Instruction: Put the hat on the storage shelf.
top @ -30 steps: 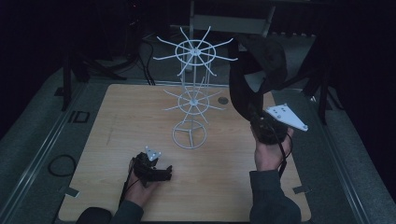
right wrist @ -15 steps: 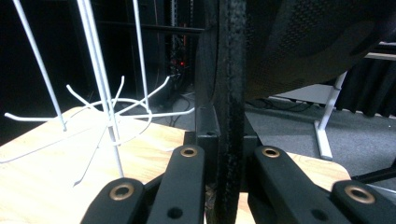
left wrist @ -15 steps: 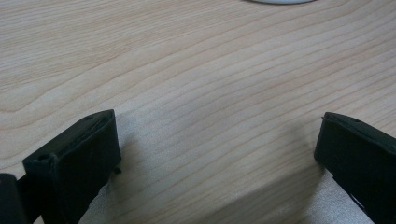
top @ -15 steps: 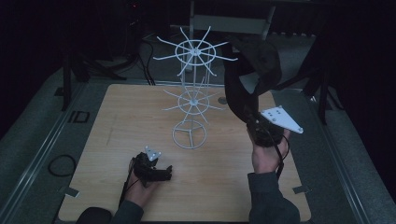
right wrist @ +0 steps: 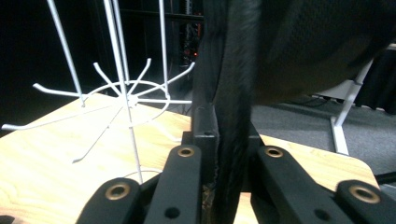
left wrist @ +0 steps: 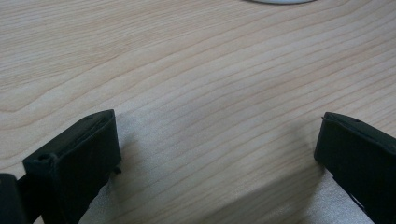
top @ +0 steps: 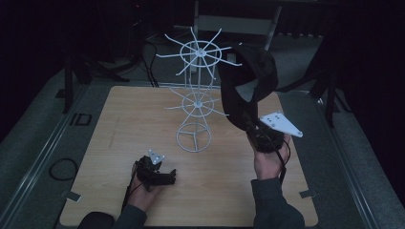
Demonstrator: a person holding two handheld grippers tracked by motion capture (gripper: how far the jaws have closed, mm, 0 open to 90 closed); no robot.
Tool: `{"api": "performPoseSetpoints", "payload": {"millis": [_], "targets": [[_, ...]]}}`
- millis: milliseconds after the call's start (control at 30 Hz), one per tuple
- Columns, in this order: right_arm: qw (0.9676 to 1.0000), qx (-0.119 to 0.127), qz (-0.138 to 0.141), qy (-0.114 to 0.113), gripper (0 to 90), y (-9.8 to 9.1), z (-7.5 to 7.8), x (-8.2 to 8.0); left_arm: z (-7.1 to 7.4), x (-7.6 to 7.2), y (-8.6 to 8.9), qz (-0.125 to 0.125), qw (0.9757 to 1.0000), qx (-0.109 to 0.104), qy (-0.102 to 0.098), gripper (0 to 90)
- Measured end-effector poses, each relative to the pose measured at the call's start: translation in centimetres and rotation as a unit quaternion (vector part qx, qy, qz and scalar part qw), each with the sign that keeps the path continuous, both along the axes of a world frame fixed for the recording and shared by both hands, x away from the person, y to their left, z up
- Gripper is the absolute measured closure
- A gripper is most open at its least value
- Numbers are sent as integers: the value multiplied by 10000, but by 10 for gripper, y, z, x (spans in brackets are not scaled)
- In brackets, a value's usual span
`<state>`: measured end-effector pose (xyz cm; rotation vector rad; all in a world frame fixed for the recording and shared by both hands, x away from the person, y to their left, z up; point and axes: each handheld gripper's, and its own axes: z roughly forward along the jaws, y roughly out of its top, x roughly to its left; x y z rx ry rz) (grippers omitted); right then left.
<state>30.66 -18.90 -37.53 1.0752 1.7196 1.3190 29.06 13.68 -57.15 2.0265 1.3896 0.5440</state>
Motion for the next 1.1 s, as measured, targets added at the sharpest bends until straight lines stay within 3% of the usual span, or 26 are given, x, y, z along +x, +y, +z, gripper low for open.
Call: {"api": "performPoseSetpoints", "payload": {"millis": [233, 667, 867, 1100], "targets": [[10000, 48, 21, -2, 720, -2, 1, -1, 0, 0, 0, -2, 10000, 8, -4, 2], [9998, 25, -147, 140, 297, -2, 0, 2, 0, 0, 0, -13, 10000, 14, 5, 2], [9995, -4, -274, 176, 202, -2, 0, 3, 0, 0, 0, -1, 10000, 3, -4, 2], [9996, -140, -176, 187, 128, 1, 0, 0, 0, 0, 0, -1, 10000, 3, -5, 1]]}}
